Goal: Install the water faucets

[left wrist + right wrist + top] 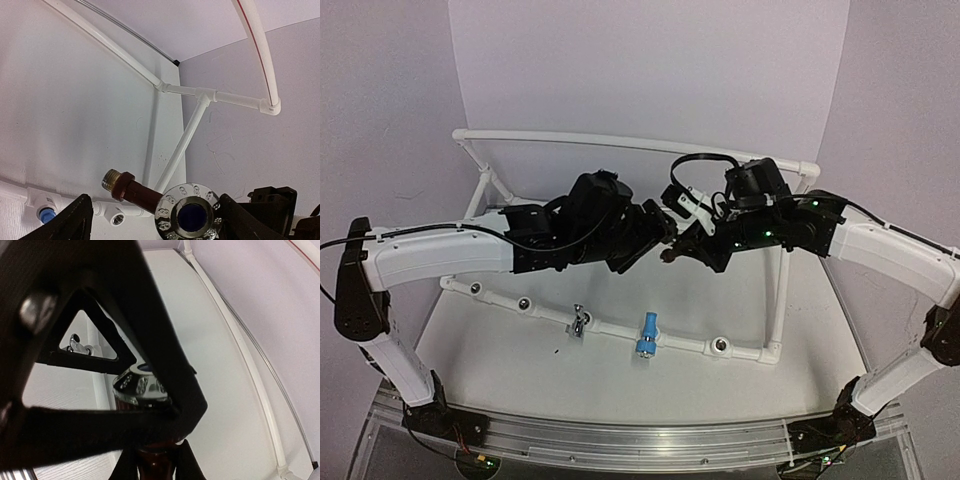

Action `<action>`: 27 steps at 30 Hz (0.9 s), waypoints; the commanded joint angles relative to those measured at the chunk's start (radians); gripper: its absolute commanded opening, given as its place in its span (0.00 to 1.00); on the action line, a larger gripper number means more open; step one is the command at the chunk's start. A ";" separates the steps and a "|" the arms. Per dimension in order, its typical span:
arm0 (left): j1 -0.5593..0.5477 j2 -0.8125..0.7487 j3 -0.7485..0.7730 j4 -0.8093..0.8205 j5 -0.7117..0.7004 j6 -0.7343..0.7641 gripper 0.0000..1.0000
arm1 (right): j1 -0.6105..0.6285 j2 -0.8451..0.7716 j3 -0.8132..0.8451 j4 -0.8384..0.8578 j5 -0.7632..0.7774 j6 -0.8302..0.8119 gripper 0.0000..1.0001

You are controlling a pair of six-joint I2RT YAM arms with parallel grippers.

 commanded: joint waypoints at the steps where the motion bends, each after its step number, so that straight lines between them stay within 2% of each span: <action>1: 0.015 -0.081 -0.064 0.013 -0.047 0.022 0.87 | -0.006 -0.089 -0.005 0.043 -0.017 0.055 0.00; 7: 0.018 -0.146 -0.101 0.108 -0.011 0.151 0.95 | -0.017 -0.121 -0.024 0.041 -0.039 0.061 0.00; 11: 0.018 -0.167 -0.091 0.110 0.017 0.249 1.00 | -0.023 -0.134 -0.028 0.044 -0.046 0.060 0.00; 16: 0.024 -0.240 -0.236 0.243 0.046 0.331 1.00 | -0.081 -0.135 0.071 0.044 -0.110 0.147 0.00; 19: 0.037 -0.295 -0.356 0.421 0.161 0.432 1.00 | -0.114 -0.145 0.123 0.047 -0.238 0.233 0.00; 21: 0.050 -0.317 -0.404 0.529 0.287 0.496 1.00 | -0.120 -0.161 0.133 0.053 -0.333 0.283 0.00; 27: 0.057 -0.295 -0.374 0.570 0.617 0.636 0.99 | -0.122 -0.179 0.154 0.064 -0.556 0.403 0.00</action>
